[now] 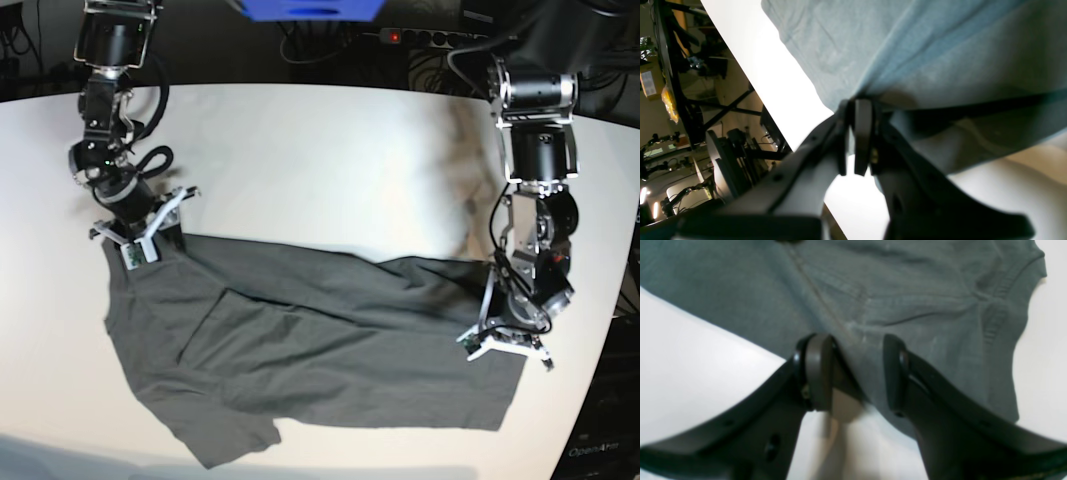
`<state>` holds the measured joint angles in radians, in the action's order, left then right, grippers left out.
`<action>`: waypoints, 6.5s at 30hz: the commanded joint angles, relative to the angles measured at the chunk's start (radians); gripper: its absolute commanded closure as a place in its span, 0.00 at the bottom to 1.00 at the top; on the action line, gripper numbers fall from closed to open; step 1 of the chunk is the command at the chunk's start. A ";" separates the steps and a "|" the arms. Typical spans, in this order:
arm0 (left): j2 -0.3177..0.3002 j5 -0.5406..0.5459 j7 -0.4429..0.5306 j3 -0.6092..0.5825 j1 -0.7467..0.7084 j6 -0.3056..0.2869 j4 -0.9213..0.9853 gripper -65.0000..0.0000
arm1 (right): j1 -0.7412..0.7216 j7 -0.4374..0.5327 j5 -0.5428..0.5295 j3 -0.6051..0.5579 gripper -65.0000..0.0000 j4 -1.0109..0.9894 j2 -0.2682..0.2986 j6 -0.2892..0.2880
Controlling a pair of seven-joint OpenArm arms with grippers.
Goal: Fold the T-shirt properly
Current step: 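Close both grippers on the folded edge of the gray shirt, then pull the gray shirt by its folded edge toward the arm bases with both grippers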
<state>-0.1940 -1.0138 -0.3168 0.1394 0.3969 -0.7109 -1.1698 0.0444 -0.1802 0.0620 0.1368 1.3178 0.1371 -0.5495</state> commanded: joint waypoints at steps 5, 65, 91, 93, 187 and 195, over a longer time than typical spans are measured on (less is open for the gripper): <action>-0.008 0.000 0.003 0.001 0.026 0.013 -0.020 0.96 | -0.027 0.028 -0.012 0.001 0.65 0.022 0.011 0.004; -0.038 -0.147 0.009 -0.185 0.185 0.013 0.201 0.96 | -0.044 0.109 0.118 0.002 0.99 -0.103 -0.006 0.004; -0.045 -0.165 0.051 -0.182 0.280 0.121 0.325 0.96 | -0.031 0.110 0.118 0.002 0.99 -0.103 -0.007 0.004; -0.043 -0.168 0.049 -0.182 0.280 0.121 0.325 0.96 | -0.031 0.110 0.118 0.002 0.99 -0.103 -0.007 0.004; -0.111 -0.133 0.023 0.119 -0.404 0.115 0.029 0.96 | 0.177 0.210 0.112 0.090 0.99 -0.099 0.008 0.003; -0.054 -0.133 0.023 0.144 -0.438 0.113 -0.003 0.96 | 0.211 0.261 0.112 0.160 0.99 -0.105 0.006 0.003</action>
<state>-0.2607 -1.1690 -0.2657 0.2855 -0.0067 -0.4908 -1.1904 0.2337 0.2089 0.1089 0.2844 1.2278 0.1303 -0.5694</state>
